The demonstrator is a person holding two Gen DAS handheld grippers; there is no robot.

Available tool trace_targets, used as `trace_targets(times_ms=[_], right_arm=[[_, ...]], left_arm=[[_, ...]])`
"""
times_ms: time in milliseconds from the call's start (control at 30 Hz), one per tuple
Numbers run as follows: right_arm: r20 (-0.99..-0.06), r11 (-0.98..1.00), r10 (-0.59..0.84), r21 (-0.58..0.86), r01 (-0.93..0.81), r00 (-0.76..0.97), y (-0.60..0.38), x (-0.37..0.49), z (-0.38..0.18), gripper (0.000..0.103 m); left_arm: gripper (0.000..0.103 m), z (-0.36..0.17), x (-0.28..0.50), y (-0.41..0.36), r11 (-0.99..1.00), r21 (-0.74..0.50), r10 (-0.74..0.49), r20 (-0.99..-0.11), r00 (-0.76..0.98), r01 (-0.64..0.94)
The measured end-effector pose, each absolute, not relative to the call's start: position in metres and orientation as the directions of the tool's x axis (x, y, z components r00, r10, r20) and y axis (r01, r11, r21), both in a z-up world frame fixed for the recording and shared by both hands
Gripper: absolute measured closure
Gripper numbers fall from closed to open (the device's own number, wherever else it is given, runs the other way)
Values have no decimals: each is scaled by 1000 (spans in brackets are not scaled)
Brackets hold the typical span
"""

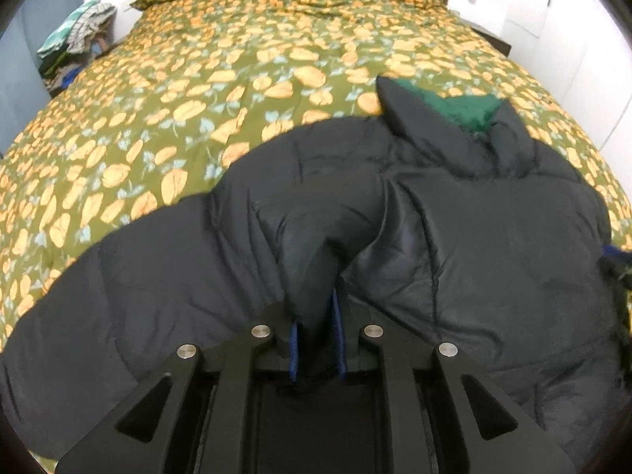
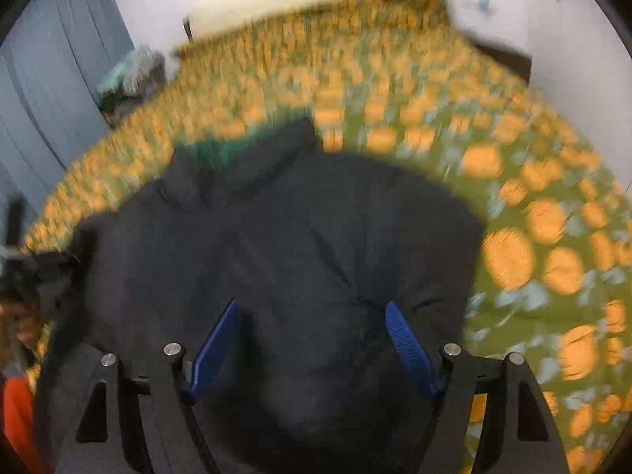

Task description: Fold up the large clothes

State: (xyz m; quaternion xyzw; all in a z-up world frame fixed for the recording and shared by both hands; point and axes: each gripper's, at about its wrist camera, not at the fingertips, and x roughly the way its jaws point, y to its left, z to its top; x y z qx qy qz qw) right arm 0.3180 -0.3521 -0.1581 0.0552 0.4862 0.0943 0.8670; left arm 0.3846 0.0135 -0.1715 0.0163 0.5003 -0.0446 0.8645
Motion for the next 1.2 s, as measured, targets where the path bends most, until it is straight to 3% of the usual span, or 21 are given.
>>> trace_targets(times_ms=[100, 233, 333, 467, 567, 767, 867, 1033, 1200], right_arm=[[-876, 978, 207, 182, -97, 436, -350, 324, -197, 25], [-879, 977, 213, 197, -81, 426, -351, 326, -203, 25], [-898, 978, 208, 194, -76, 387, -352, 333, -187, 25], [-814, 961, 254, 276, -37, 523, -370, 338, -136, 25], [-793, 948, 273, 318, -12, 544, -377, 358, -129, 25], [-869, 947, 242, 309, 91, 431, -377, 395, -196, 26], [-869, 960, 201, 267, 85, 452, -366, 392, -202, 26], [-864, 962, 200, 263, 76, 461, -366, 373, -177, 26], [-802, 941, 302, 336, -28, 516, -360, 319, -130, 26]], left_arm=[[85, -183, 384, 17, 995, -39, -79, -870, 486, 92], [83, -191, 382, 12, 994, -6, -57, -870, 490, 105], [83, -194, 383, 14, 995, -18, -65, -870, 489, 101], [82, -200, 382, 19, 995, -53, -90, -866, 492, 88], [82, -203, 381, 21, 994, -72, -102, -865, 492, 78], [82, -207, 379, 20, 993, -69, -107, -864, 492, 96], [82, -208, 379, 19, 993, -63, -104, -864, 493, 99], [82, -209, 379, 19, 993, -63, -103, -862, 496, 98], [82, -209, 378, 18, 994, -51, -93, -860, 502, 98]])
